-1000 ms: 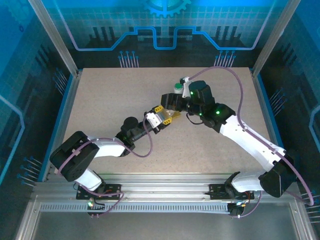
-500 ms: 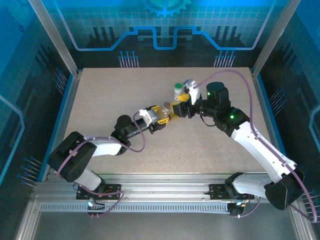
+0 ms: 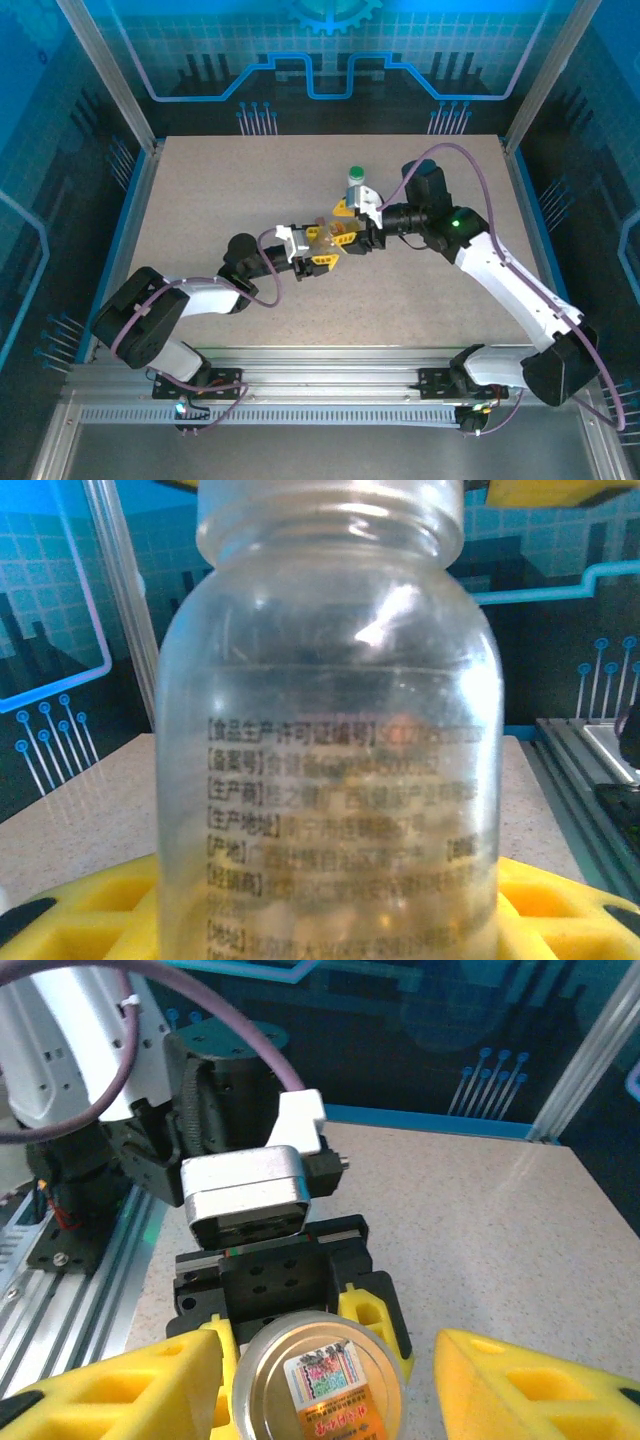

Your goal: Sort the pills into containers

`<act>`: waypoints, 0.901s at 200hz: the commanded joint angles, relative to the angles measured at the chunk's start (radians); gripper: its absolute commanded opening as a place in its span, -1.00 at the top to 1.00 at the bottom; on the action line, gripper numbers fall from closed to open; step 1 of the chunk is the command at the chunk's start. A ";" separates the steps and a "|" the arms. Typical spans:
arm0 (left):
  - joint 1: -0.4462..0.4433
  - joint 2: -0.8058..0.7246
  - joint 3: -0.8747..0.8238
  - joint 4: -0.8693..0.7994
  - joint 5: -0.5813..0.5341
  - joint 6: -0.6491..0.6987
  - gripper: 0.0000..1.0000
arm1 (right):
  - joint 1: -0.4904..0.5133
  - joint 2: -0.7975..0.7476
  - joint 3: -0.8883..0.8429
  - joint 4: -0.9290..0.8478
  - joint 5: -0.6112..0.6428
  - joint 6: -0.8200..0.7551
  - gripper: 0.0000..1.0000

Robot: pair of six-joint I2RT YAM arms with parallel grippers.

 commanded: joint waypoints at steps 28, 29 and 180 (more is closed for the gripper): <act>0.010 -0.037 0.006 0.028 0.074 -0.019 1.00 | 0.019 0.049 0.064 -0.150 -0.072 -0.117 -0.03; 0.009 -0.037 0.006 0.027 0.074 -0.019 1.00 | 0.019 0.049 0.065 -0.152 -0.072 -0.117 -0.02; -0.009 -0.115 0.045 -0.121 -0.267 0.168 1.00 | 0.144 -0.066 -0.273 0.241 0.482 0.802 0.57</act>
